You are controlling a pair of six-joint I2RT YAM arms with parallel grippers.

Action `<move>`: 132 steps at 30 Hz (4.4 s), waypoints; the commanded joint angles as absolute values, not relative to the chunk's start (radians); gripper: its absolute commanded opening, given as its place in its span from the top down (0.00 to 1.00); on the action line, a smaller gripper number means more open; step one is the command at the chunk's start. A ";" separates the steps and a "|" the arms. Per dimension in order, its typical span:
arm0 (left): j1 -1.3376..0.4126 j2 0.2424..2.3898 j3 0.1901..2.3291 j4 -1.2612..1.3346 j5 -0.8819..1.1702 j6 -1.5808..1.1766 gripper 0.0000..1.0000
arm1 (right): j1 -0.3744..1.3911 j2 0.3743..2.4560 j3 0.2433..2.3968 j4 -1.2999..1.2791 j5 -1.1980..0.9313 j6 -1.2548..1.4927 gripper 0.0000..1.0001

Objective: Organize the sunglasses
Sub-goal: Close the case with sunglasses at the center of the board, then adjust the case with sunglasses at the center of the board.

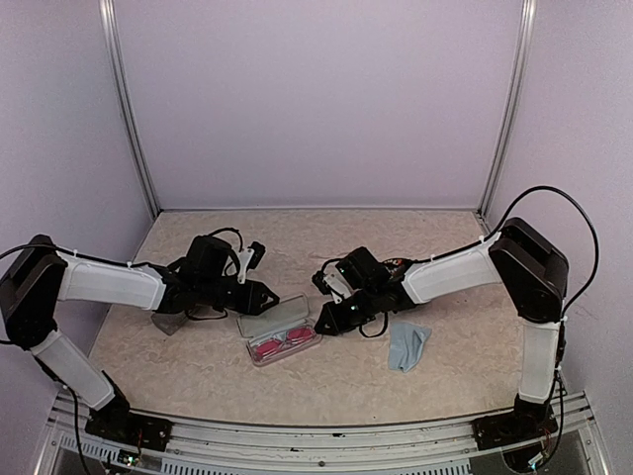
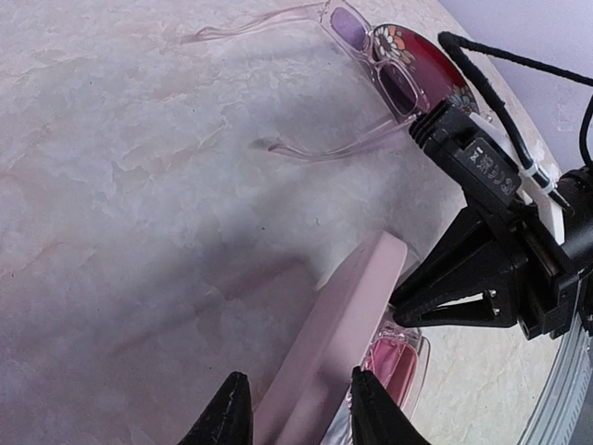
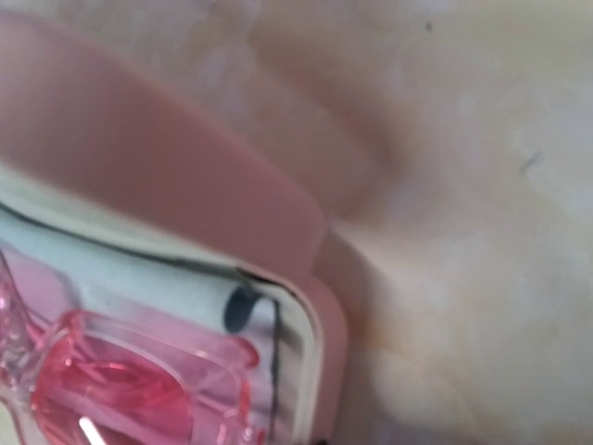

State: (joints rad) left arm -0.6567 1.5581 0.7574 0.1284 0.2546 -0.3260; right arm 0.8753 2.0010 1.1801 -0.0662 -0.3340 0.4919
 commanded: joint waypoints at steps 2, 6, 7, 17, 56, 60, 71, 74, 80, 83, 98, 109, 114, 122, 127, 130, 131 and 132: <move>-0.668 1.553 0.732 0.172 0.268 -0.335 0.67 | 0.889 2.028 1.196 -0.085 -0.317 0.495 0.90; -0.685 1.544 0.713 0.195 0.264 -0.334 0.71 | 0.895 2.029 1.193 -0.079 -0.316 0.503 0.91; -0.692 1.542 0.707 0.203 0.258 -0.329 0.73 | 0.896 2.031 1.192 -0.078 -0.316 0.505 0.91; -0.767 1.536 0.636 0.257 0.224 -0.332 0.83 | 0.906 2.027 1.174 -0.055 -0.303 0.528 0.94; -1.100 1.554 0.646 -0.044 -0.308 -0.294 0.01 | 0.900 1.984 1.148 -0.032 -0.307 0.525 0.93; -1.094 1.606 0.681 -0.060 -0.303 -0.288 0.01 | 0.900 1.982 1.144 -0.027 -0.313 0.527 0.93; -1.016 1.591 0.673 -0.064 -0.183 -0.311 0.12 | 0.899 1.989 1.148 -0.019 -0.322 0.525 0.93; -1.002 1.563 0.654 -0.034 -0.151 -0.319 0.22 | 0.900 1.995 1.148 -0.015 -0.324 0.526 0.93; -0.993 1.563 0.623 0.023 -0.125 -0.344 0.52 | 0.900 1.995 1.142 -0.006 -0.328 0.526 0.93; -0.997 1.572 0.625 0.021 -0.137 -0.352 0.56 | 0.899 1.989 1.140 -0.010 -0.324 0.518 0.92; -1.009 1.559 0.638 -0.024 -0.176 -0.363 0.54 | 0.830 1.871 1.025 0.054 -0.451 0.467 0.60; -1.017 1.550 0.658 -0.033 -0.176 -0.364 0.55 | 0.845 1.888 0.966 0.151 -0.500 0.509 0.59; -1.019 1.552 0.660 -0.032 -0.181 -0.396 0.55 | 0.857 1.929 0.981 0.214 -0.512 0.570 0.64; -1.023 1.561 0.662 -0.027 -0.175 -0.402 0.55 | 0.873 1.972 1.005 0.224 -0.515 0.593 0.71; -1.025 1.565 0.663 -0.025 -0.174 -0.399 0.55 | 0.875 1.984 1.020 0.236 -0.526 0.604 0.73; -1.026 1.566 0.663 -0.025 -0.173 -0.400 0.55 | 0.875 1.994 1.028 0.239 -0.531 0.609 0.73; -1.026 1.565 0.663 -0.024 -0.172 -0.400 0.55 | 0.875 1.997 1.031 0.239 -0.531 0.610 0.74; -1.026 1.564 0.663 -0.025 -0.172 -0.400 0.55 | 0.876 2.000 1.034 0.237 -0.529 0.611 0.74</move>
State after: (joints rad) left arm -1.0225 1.5642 0.6426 -0.0193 -0.1612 -0.3935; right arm 0.8650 1.9759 1.0092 0.2165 -0.5179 0.5980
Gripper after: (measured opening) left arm 0.719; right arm 0.267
